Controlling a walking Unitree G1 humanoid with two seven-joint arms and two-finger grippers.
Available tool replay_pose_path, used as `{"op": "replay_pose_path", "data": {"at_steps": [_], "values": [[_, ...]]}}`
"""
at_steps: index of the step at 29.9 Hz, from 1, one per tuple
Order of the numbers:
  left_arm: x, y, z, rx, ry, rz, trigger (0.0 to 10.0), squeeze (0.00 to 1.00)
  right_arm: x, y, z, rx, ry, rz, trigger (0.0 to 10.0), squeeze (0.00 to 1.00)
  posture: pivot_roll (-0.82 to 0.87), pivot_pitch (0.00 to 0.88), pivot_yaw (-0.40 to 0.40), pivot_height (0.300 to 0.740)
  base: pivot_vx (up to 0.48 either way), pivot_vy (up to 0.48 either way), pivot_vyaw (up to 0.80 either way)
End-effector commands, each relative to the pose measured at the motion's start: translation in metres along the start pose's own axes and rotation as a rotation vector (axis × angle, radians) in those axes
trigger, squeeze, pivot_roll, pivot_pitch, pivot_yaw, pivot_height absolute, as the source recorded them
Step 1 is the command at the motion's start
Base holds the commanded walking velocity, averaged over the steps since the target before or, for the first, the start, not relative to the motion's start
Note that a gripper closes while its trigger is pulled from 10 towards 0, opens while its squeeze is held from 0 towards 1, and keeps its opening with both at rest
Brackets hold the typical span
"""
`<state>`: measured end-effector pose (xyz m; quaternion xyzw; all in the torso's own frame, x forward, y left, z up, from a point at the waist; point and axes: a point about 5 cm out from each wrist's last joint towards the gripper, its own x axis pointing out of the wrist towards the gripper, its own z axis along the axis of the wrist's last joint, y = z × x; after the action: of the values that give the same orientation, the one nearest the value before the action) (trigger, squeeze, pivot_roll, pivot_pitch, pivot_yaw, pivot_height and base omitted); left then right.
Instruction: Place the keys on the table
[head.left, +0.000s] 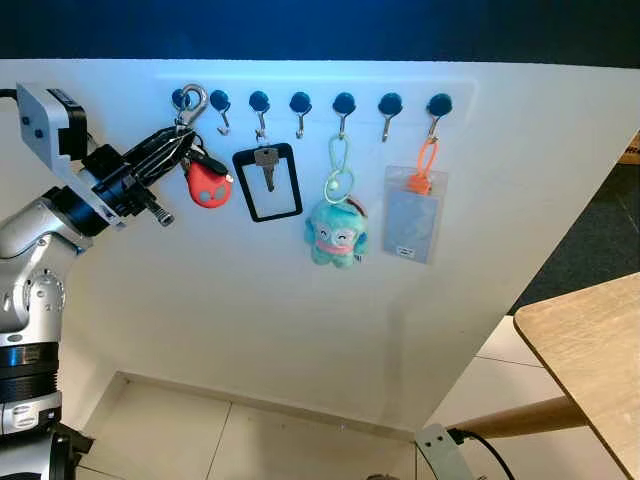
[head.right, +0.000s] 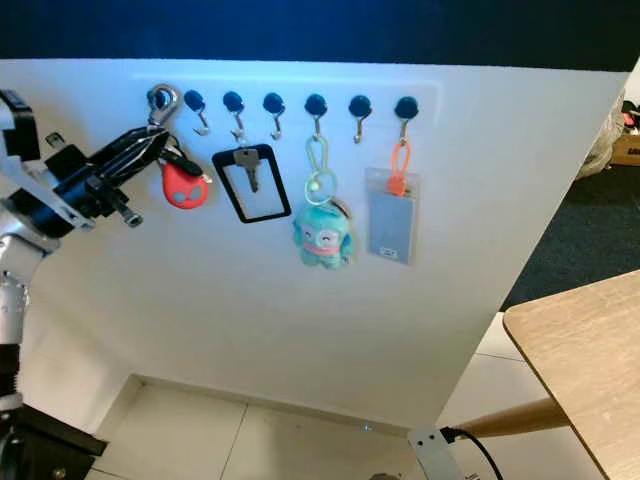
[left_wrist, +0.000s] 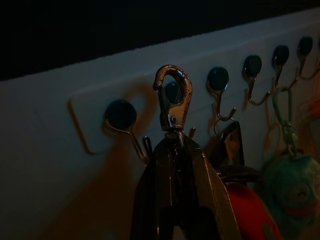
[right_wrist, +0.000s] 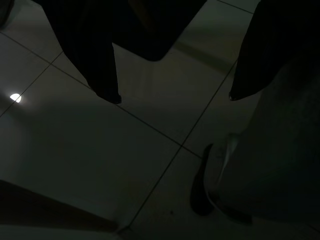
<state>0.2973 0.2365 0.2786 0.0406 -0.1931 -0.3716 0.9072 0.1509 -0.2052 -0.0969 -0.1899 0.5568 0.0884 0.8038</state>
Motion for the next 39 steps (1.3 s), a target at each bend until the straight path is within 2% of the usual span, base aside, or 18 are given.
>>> {"op": "replay_pose_path", "data": {"at_steps": [1,3,6,9,11,13,14,18,21,25,26,27,28,32,33,36,37,39], "values": [[-0.01,0.003,0.003,-0.028,-0.053,0.007,10.0,0.0,0.0,0.011,-0.005,-0.007,0.01,0.037,10.0,0.0,-0.08,0.056,0.082,0.74,0.0,0.0,0.0],[-0.016,0.002,0.005,-0.061,-0.083,-0.016,10.0,0.0,0.0,0.011,-0.005,-0.007,0.011,0.038,10.0,0.0,-0.08,0.056,0.082,0.74,0.0,0.0,0.0],[-0.03,-0.008,0.006,-0.131,-0.134,-0.136,10.0,0.0,0.0,0.011,-0.005,-0.007,0.012,0.039,10.0,0.0,-0.08,0.059,0.083,0.74,0.0,0.0,0.0],[-0.045,-0.024,0.0,-0.196,-0.107,-0.273,10.0,0.0,0.0,0.011,-0.005,-0.008,0.013,0.039,10.0,0.0,-0.08,0.059,0.083,0.74,0.0,0.0,0.0],[-0.048,-0.027,-0.003,-0.208,-0.095,-0.293,10.0,0.0,0.0,0.011,-0.005,-0.008,0.013,0.039,10.0,0.0,-0.08,0.059,0.083,0.74,0.0,0.0,0.0],[-0.052,-0.028,-0.017,-0.226,-0.039,-0.259,10.0,0.0,0.0,0.011,-0.005,-0.008,0.012,0.039,10.0,0.0,-0.08,0.064,0.086,0.74,0.0,0.0,0.0],[-0.052,-0.028,-0.017,-0.226,-0.039,-0.259,10.0,0.0,0.0,0.011,-0.005,-0.008,0.012,0.039,10.0,0.0,-0.08,0.064,0.086,0.74,0.0,0.0,0.0],[-0.066,-0.02,-0.054,-0.293,0.058,-0.105,10.0,0.0,0.0,0.012,-0.005,-0.009,0.011,0.042,10.0,0.0,-0.07,0.065,0.088,0.74,0.0,0.0,0.0],[-0.087,-0.012,-0.092,-0.353,0.156,0.082,10.0,0.0,0.0,0.013,-0.004,-0.012,0.01,0.045,10.0,0.0,-0.07,0.069,0.091,0.74,0.0,0.0,0.0],[-0.1,-0.011,-0.11,-0.412,0.19,0.182,10.0,0.0,0.0,0.013,-0.004,-0.013,0.01,0.046,10.0,0.0,-0.07,0.069,0.091,0.74,0.0,0.0,0.0],[-0.109,-0.011,-0.121,-0.444,0.21,0.245,10.0,0.0,0.0,0.013,-0.004,-0.015,0.011,0.047,10.0,0.0,-0.07,0.069,0.091,0.74,0.0,0.0,0.0],[-0.109,-0.011,-0.121,-0.444,0.21,0.245,10.0,0.0,0.0,0.013,-0.004,-0.015,0.011,0.047,10.0,0.0,-0.07,0.069,0.091,0.74,0.0,0.0,0.0],[-0.116,-0.012,-0.129,-0.468,0.223,0.296,10.0,0.0,0.0,0.013,-0.004,-0.016,0.012,0.047,10.0,0.0,-0.07,0.069,0.091,0.74,0.0,0.0,0.0],[-0.153,-0.016,-0.166,-0.58,0.309,0.584,10.0,0.0,0.0,0.013,-0.004,-0.021,0.014,0.047,10.0,0.0,-0.07,0.069,0.091,0.74,0.0,0.0,0.0],[-0.153,-0.016,-0.166,-0.58,0.309,0.584,10.0,0.0,0.0,0.013,-0.004,-0.021,0.014,0.047,10.0,0.0,-0.07,0.069,0.091,0.74,0.0,0.0,0.0],[-0.182,-0.026,-0.187,-0.642,0.363,0.782,10.0,0.0,0.0,0.013,-0.005,-0.025,0.014,0.048,10.0,0.0,-0.07,0.064,0.09,0.74,0.0,0.0,0.0],[-0.182,-0.026,-0.187,-0.642,0.363,0.782,10.0,0.0,0.0,0.013,-0.005,-0.025,0.014,0.048,10.0,0.0,-0.07,0.064,0.09,0.74,0.0,0.0,0.0],[-0.195,-0.034,-0.196,-0.661,0.41,0.877,10.0,0.0,0.0,0.013,-0.005,-0.029,0.013,0.047,10.0,0.0,-0.07,0.059,0.09,0.74,0.0,0.0,0.0]]}}
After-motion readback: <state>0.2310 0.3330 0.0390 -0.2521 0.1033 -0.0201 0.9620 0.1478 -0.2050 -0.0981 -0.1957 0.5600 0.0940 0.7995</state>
